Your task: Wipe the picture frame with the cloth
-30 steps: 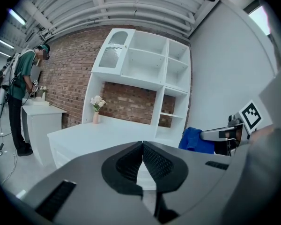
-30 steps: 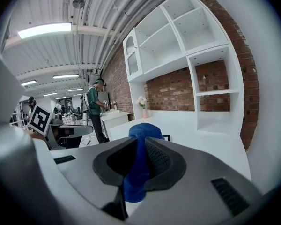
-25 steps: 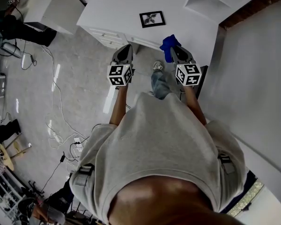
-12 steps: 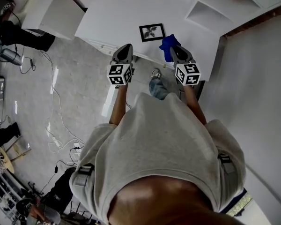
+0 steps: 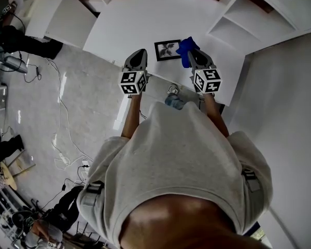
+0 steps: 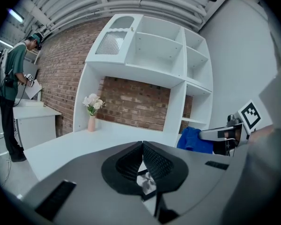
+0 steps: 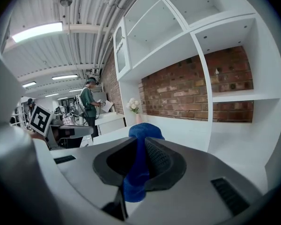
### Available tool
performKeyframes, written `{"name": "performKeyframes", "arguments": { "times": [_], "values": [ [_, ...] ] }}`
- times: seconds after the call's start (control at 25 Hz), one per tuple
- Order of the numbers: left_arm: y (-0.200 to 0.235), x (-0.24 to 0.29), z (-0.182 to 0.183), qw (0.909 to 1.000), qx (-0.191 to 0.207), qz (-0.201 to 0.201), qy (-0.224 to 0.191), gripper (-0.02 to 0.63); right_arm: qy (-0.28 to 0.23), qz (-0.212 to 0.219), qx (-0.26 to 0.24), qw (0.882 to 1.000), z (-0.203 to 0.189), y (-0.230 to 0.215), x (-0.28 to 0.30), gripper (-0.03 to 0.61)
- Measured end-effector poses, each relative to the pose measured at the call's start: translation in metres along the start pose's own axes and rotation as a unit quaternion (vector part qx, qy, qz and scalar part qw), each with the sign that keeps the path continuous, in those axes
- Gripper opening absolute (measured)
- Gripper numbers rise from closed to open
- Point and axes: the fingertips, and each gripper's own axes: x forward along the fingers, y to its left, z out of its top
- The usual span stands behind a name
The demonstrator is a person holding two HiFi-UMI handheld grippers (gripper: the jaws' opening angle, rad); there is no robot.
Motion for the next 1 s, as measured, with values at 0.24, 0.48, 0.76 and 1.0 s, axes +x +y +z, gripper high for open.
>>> {"name": "performKeyframes", "arguments": {
  "times": [0.24, 0.48, 0.76, 1.0],
  "values": [
    [0.009, 0.040, 0.014, 1.0000, 0.006, 0.006, 0.001, 0.017, -0.006, 0.008, 0.000, 1.000, 0.018, -0.028, 0.031, 0.066],
    [0.010, 0.071, 0.019, 0.9999, 0.005, 0.011, 0.010, 0.017, -0.002, 0.019, 0.005, 1.000, 0.027, -0.048, 0.054, 0.066],
    [0.010, 0.090, 0.008, 0.9994, 0.005, 0.025, 0.025, 0.017, 0.008, 0.038, 0.011, 0.999, 0.019, -0.061, 0.072, 0.066],
    [0.007, 0.089, -0.012, 0.9982, 0.003, 0.035, 0.049, 0.017, 0.017, 0.047, 0.023, 0.998, 0.007, -0.065, 0.077, 0.066]
  ]
}}
